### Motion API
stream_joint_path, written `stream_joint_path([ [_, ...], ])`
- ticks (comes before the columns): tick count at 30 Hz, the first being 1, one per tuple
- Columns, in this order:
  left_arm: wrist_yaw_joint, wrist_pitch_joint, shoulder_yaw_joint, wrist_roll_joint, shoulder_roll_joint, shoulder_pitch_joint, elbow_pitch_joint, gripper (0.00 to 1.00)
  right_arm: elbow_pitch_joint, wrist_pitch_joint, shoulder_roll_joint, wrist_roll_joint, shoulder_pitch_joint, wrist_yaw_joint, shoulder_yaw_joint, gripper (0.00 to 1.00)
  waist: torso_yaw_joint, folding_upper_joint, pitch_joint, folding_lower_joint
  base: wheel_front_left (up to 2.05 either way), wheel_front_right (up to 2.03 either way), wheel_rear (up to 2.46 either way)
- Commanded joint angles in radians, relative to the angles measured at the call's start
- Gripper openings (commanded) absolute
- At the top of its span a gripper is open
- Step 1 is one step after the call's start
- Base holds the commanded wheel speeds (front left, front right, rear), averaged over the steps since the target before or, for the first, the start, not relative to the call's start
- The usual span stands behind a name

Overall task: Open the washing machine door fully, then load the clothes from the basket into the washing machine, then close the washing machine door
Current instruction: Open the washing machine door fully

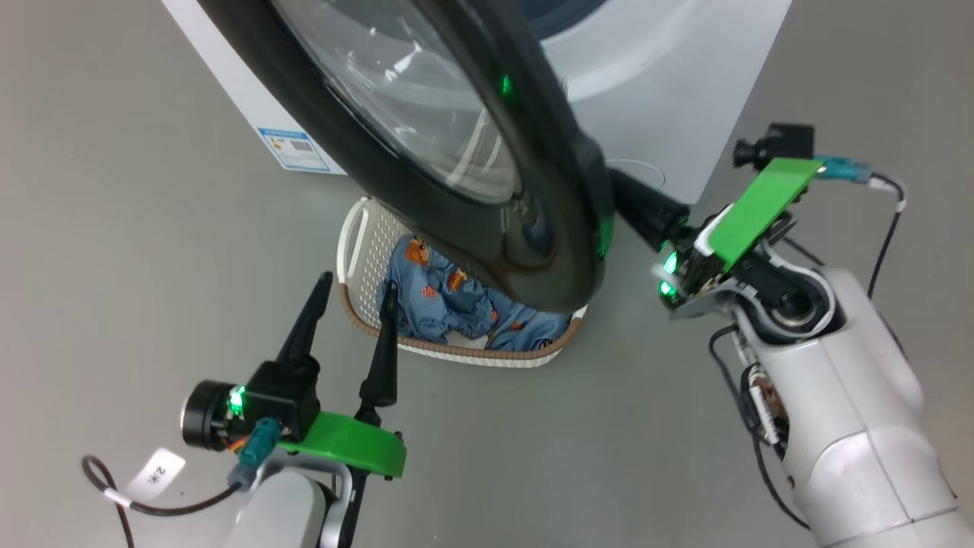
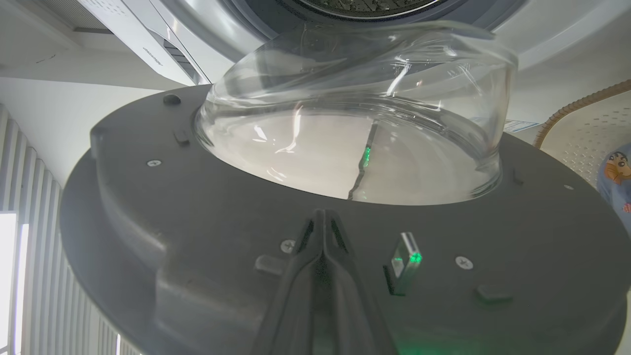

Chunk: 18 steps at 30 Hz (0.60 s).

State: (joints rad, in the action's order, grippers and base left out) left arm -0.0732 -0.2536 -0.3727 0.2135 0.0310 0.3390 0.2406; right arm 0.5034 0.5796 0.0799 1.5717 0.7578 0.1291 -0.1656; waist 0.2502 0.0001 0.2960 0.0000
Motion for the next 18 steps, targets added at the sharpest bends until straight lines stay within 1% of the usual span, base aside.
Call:
stream_joint_path([
  [1, 0.007, -0.008, 0.033, -0.007, 0.019, -0.013, -0.012, 1.00, -0.035, -0.018, -0.029, 0.026, -0.024, 0.002, -0.060, 0.00, 0.001, -0.0001, -0.024, 0.0000, 0.00, 0.00, 0.00],
  [8, 0.013, -0.008, 0.037, -0.006, 0.019, -0.043, 0.002, 1.00, -0.056, -0.081, -0.030, 0.103, -0.066, 0.002, -0.198, 0.00, 0.002, -0.0001, -0.067, 0.0000, 0.00, 0.00, 0.00],
  [9, 0.013, -0.008, 0.037, -0.006, 0.019, -0.043, 0.002, 1.00, -0.056, -0.081, -0.030, 0.103, -0.066, 0.002, -0.198, 0.00, 0.002, -0.0001, -0.067, 0.0000, 0.00, 0.00, 0.00],
  [18, 0.019, -0.008, 0.042, -0.004, 0.019, -0.060, 0.016, 1.00, -0.052, -0.153, -0.030, 0.172, -0.087, 0.002, -0.329, 0.00, 0.010, -0.0001, -0.099, 0.0000, 0.00, 0.00, 0.00],
])
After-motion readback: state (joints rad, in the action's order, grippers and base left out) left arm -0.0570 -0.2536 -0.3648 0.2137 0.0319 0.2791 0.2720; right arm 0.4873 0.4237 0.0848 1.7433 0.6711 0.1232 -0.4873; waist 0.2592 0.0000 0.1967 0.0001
